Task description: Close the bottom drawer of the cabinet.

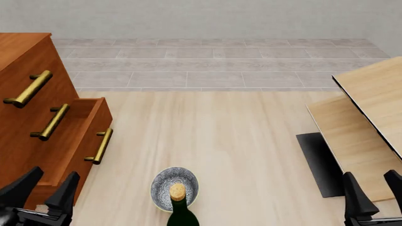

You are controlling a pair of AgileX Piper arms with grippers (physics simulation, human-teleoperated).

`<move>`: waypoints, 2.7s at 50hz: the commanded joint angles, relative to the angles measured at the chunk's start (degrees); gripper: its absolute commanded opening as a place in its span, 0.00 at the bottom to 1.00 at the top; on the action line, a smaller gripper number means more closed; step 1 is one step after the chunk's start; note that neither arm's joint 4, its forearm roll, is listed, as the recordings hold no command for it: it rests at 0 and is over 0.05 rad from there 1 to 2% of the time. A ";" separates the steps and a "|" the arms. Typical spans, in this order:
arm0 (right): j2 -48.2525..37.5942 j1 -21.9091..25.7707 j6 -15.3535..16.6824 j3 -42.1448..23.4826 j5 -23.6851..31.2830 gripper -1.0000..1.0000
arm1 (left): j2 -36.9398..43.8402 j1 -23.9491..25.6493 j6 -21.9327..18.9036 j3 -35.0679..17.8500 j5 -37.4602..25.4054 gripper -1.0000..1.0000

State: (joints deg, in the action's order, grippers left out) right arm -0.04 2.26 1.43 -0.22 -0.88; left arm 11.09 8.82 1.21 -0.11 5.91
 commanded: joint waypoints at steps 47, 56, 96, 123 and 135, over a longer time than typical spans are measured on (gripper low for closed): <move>0.02 1.33 1.46 0.04 -0.57 1.00 | 78.15 6.21 9.19 0.10 63.98 1.00; 0.02 1.48 1.71 0.01 -0.62 1.00 | 79.67 4.93 7.73 0.03 63.99 1.00; 0.02 1.75 2.42 0.05 -0.91 1.00 | 94.92 -7.06 1.24 -9.00 63.98 1.00; 0.02 1.98 2.78 0.05 -1.02 1.00 | 96.54 -12.15 -3.75 -10.21 63.98 1.00; 0.02 2.08 2.89 0.10 -1.14 1.00 | 96.84 -13.32 -6.25 -10.64 63.98 1.00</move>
State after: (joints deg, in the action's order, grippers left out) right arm -0.02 4.27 4.23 -0.13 -1.96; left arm 102.46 -5.25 -3.31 -7.24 69.90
